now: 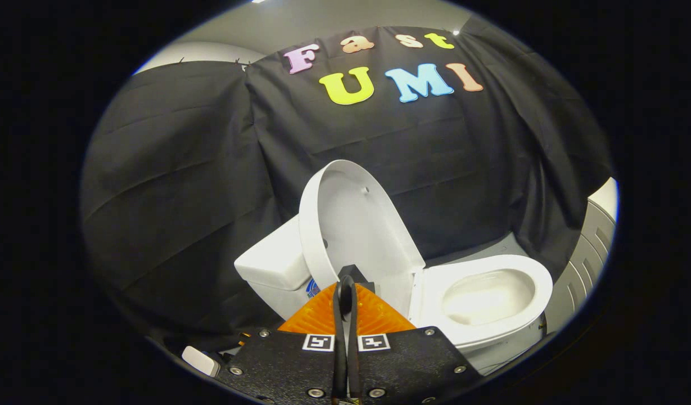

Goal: Open the toilet lid.

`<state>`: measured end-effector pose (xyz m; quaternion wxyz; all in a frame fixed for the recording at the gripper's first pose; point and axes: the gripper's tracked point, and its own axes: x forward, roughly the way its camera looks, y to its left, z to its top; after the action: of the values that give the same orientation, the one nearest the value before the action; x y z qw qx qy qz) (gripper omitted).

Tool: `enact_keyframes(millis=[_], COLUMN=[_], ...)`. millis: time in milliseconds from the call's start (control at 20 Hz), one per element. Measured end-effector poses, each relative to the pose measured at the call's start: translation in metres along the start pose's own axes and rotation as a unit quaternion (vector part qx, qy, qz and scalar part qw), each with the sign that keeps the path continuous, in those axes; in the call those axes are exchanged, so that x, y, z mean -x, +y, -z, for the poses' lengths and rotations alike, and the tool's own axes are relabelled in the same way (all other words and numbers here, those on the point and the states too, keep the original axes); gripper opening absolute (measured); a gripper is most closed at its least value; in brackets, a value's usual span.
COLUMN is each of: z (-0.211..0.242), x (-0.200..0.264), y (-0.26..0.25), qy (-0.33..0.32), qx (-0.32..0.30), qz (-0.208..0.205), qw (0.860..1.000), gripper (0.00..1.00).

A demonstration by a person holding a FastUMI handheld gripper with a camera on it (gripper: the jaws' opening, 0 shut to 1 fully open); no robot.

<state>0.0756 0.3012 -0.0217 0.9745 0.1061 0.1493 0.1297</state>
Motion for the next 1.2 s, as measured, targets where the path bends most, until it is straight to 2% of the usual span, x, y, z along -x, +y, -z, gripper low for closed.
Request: enact_keyframes(millis=[200, 300, 400, 450, 600, 650, 750, 1200], z=[-0.003, -0.002, 0.004, 0.013, 0.006, 0.0, -0.012, -0.094], x=[-0.001, -0.003, -0.01, -0.006, 0.008, 0.011, 0.02, 0.08], y=[0.001, 0.004, 0.013, 0.007, -0.012, -0.016, -0.022, -0.078], qy=[-0.012, -0.017, 0.001, 0.013, 0.002, -0.007, -0.024, -0.136], qx=[0.025, 0.033, 0.039, 0.045, 0.052, 0.056, 0.062, 0.096], qz=[0.0, -0.018, -0.054, -0.057, -0.049, -0.049, -0.056, -0.032], qw=[1.0, 0.999, 0.998, 0.997, 0.997, 0.997, 0.996, 0.986], gripper=[0.02, 0.03, 0.14, 0.27, 0.81, 0.93, 0.96, 0.96])
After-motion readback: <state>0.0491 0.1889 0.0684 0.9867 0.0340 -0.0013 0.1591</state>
